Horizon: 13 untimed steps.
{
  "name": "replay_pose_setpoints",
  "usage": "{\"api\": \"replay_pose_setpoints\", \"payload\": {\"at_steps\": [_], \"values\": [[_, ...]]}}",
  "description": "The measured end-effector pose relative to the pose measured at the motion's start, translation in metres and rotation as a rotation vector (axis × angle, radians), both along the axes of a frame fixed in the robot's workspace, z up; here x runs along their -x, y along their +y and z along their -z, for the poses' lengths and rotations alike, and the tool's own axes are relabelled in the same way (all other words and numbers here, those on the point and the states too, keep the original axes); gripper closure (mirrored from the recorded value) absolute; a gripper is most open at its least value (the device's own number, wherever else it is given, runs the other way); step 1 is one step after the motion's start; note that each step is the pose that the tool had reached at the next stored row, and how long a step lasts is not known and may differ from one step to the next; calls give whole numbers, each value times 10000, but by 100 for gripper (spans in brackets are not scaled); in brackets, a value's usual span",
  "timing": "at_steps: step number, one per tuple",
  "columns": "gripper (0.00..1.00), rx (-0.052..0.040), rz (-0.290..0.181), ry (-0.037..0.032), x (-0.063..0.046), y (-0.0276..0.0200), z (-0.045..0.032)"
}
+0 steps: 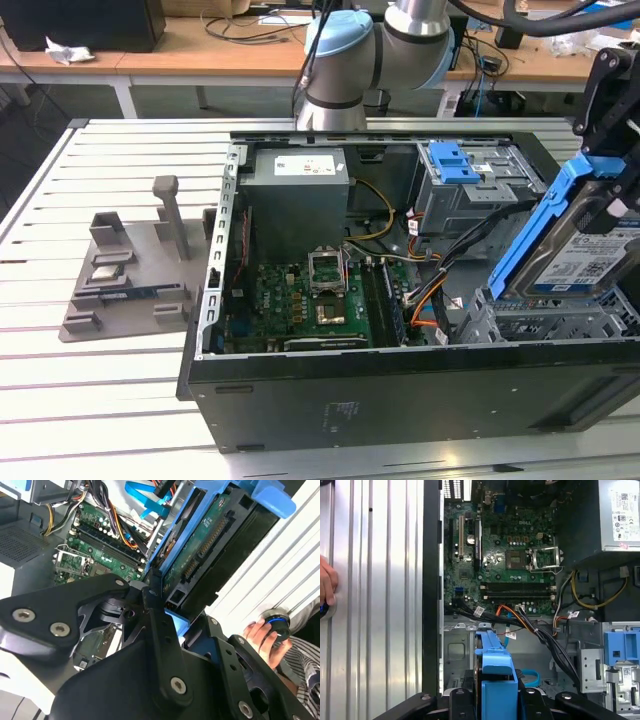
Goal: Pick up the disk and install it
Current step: 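Insert the disk into the insertion slot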
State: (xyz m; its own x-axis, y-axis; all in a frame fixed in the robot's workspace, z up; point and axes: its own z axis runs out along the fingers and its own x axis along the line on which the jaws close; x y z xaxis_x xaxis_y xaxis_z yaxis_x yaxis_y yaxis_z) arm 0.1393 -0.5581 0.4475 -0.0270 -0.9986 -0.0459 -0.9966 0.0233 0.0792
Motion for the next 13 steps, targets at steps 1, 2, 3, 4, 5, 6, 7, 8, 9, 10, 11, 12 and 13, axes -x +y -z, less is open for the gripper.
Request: {"api": "replay_pose_setpoints", "payload": {"at_steps": [1, 2, 3, 4, 5, 6, 7, 8, 9, 10, 11, 12, 13], "values": [[63, 1, 16, 0, 2, 1, 21], [63, 3, 16, 0, 2, 1, 36], [63, 2, 17, 0, 3, 1, 48], [63, 2, 18, -1, 3, 2, 80], [63, -1, -1, -1, 5, 2, 113], [63, -1, -13, 0, 5, 2, 128], [63, -2, -22, 0, 5, 2, 148], [63, -2, -27, -1, 5, 2, 164], [63, 0, -29, 0, 5, 2, 183], [63, -1, -33, 0, 5, 2, 210], [63, -1, -33, 0, 6, 2, 226], [63, -3, -34, 1, 6, 2, 248], [63, -1, -34, 0, 5, 2, 272]]}}
